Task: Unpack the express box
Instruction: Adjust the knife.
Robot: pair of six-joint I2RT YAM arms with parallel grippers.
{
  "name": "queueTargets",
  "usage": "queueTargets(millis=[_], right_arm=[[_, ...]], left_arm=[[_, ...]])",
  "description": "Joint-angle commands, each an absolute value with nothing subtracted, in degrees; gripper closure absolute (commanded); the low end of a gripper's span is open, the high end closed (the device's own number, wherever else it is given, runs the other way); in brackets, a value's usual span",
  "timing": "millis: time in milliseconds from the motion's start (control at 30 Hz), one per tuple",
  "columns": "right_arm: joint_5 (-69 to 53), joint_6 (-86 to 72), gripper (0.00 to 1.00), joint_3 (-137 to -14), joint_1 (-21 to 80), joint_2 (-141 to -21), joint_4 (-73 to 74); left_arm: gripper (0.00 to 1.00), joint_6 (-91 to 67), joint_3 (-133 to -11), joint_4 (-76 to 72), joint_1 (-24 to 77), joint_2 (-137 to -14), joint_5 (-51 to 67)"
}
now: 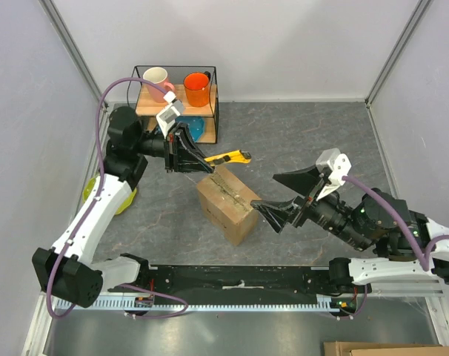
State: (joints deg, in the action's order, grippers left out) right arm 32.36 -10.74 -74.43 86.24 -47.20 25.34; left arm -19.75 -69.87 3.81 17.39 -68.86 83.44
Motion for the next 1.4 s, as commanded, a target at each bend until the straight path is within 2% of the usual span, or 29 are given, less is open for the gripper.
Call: queueTargets(millis=[0, 133, 400, 700, 933, 1100, 1267, 1367], right_arm=[[32.7, -9.3, 0.07, -67.8, 86.0, -49.5, 11.8], [28.0, -8.8, 0.09, -68.0, 82.5, -53.8, 5.9], [12.8, -13.9, 0.14, -67.1, 70.9, -57.4, -8.3], [3.8, -14.7, 0.2, -72.0, 69.5, -64.5, -15.2], [3.0, -15.6, 0.32, -72.7, 68.7, -66.2, -16.6], [1.9, -16.4, 0.51, -71.9, 67.9, -66.2, -18.0], [1.3, -17.0, 0.58, -71.5, 67.1, -66.0, -18.5], [1.4, -17.0, 0.55, -71.5, 67.0, -66.0, -17.7]], left_arm=[[0.98, -72.7, -62.8, -61.5, 17.6, -68.6, 84.4], [0.98, -87.5, -62.3, -76.2, 17.6, -70.8, 79.3], [0.98, -92.9, -60.1, -79.1, 17.6, -67.8, 75.8], [0.98, -93.4, -58.0, -79.1, 17.6, -66.9, 75.3], [0.98, -93.3, -56.7, -79.3, 17.6, -65.9, 76.6], [0.98, -93.5, -56.1, -79.4, 17.7, -65.3, 77.4], [0.98, -94.0, -55.6, -79.7, 17.8, -65.0, 77.4], [0.98, -94.1, -55.7, -79.9, 17.7, -64.9, 77.3]])
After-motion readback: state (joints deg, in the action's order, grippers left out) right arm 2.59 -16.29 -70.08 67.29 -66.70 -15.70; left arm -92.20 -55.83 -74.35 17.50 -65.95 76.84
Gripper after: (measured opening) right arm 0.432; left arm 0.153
